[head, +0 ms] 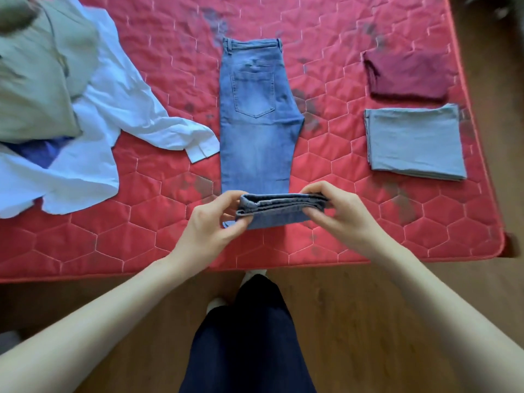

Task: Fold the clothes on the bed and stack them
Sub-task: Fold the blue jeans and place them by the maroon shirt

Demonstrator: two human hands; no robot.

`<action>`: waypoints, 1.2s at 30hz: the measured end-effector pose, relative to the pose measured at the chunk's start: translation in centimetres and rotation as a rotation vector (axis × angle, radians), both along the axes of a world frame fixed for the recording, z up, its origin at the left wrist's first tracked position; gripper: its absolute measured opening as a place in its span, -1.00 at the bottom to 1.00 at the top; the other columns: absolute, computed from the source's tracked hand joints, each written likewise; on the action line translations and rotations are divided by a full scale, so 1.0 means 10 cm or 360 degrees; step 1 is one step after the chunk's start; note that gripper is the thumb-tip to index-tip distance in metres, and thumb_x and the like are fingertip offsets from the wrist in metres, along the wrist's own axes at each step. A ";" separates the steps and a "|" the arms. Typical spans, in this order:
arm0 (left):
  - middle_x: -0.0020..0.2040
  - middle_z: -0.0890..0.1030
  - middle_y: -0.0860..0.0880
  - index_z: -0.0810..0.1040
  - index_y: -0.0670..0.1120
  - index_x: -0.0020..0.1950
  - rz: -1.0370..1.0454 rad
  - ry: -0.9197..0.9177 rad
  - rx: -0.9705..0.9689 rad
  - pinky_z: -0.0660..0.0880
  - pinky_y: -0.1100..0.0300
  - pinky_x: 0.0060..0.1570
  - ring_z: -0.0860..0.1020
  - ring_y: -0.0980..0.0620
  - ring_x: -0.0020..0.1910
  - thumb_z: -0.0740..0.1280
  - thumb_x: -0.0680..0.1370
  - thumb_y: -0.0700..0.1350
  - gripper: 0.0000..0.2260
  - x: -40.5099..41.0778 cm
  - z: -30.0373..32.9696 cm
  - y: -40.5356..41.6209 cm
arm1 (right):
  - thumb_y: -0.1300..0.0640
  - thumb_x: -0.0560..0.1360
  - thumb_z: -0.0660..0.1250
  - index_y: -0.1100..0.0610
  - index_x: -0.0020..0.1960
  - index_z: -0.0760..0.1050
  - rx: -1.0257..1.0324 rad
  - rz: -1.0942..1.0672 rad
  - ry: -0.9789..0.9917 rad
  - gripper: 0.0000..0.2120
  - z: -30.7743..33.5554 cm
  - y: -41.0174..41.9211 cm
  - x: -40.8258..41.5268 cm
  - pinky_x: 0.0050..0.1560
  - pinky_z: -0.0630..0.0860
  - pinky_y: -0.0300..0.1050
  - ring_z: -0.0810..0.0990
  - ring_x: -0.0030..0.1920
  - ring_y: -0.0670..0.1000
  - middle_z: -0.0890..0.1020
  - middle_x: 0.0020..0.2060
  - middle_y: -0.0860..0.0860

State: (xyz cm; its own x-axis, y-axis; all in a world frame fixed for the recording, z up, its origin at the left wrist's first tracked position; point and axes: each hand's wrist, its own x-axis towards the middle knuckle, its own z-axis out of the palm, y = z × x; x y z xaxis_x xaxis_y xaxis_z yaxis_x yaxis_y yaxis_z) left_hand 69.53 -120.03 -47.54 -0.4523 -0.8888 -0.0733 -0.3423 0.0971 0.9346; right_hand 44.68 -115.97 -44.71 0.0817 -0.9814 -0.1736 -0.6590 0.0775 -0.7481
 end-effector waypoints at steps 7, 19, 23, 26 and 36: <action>-0.05 0.64 0.06 0.52 0.00 0.21 0.0508 -0.0070 0.0358 0.44 0.42 -0.04 0.58 0.22 -0.11 0.37 0.55 -0.19 -0.75 -0.43 -1.19 -1.48 | 0.30 0.50 0.35 0.23 0.24 0.47 0.0007 -0.0157 -0.0063 -0.68 -1.29 -1.71 -0.16 0.19 0.45 -0.12 0.55 0.07 -0.11 0.61 0.05 0.03; 0.28 0.50 -0.16 0.43 -0.19 0.39 0.0272 -0.0993 0.0161 0.37 -0.03 0.26 0.45 -0.16 0.26 0.37 0.54 -0.15 -0.58 -0.45 -2.42 -1.52 | 0.17 0.54 0.34 0.28 0.30 0.47 0.0180 -0.0503 0.0318 -0.64 -2.74 -1.88 -0.13 0.26 0.26 -0.14 0.44 0.21 0.17 0.54 0.19 0.15; 0.19 0.55 -0.17 0.45 -0.20 0.36 0.0522 -0.0946 0.0270 0.41 -0.06 0.20 0.51 -0.17 0.16 0.38 0.54 -0.13 -0.59 -0.61 -2.50 -1.65 | 0.10 0.55 0.34 0.21 0.26 0.51 0.0194 -0.0648 0.0329 -0.67 -2.87 -1.92 -0.12 0.12 0.32 -0.13 0.45 0.11 0.13 0.56 0.07 0.12; 0.03 0.61 -0.11 0.55 -0.16 0.22 0.0812 -0.0732 0.0321 0.47 -0.02 0.11 0.56 -0.13 0.04 0.41 0.52 -0.15 -0.71 -0.77 -2.49 -1.88 | 0.04 0.53 0.36 0.17 0.16 0.56 0.0138 -0.0798 0.0293 -0.73 -2.90 -2.09 -0.07 0.02 0.32 -0.12 0.46 0.03 0.13 0.57 -0.04 0.11; -0.14 0.65 0.00 0.61 -0.05 -0.06 0.1046 -0.0699 0.0139 0.43 0.13 -0.06 0.58 -0.01 -0.06 0.39 0.52 -0.08 -0.93 -0.97 -2.45 -2.21 | 0.05 0.54 0.34 0.18 0.00 0.58 0.0201 -0.1096 0.0191 -0.81 -2.94 -2.34 -0.04 0.09 0.32 -0.09 0.50 0.07 0.15 0.58 -0.02 0.12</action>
State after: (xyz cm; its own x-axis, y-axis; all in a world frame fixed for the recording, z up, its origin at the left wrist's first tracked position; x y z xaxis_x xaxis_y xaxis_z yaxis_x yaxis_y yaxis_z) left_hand 59.88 -142.17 -72.02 0.2493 -0.9465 -0.2050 -0.6430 -0.3201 0.6958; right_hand 44.33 -139.39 -74.14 -0.5768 -0.7749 -0.2584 -0.5063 0.5874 -0.6313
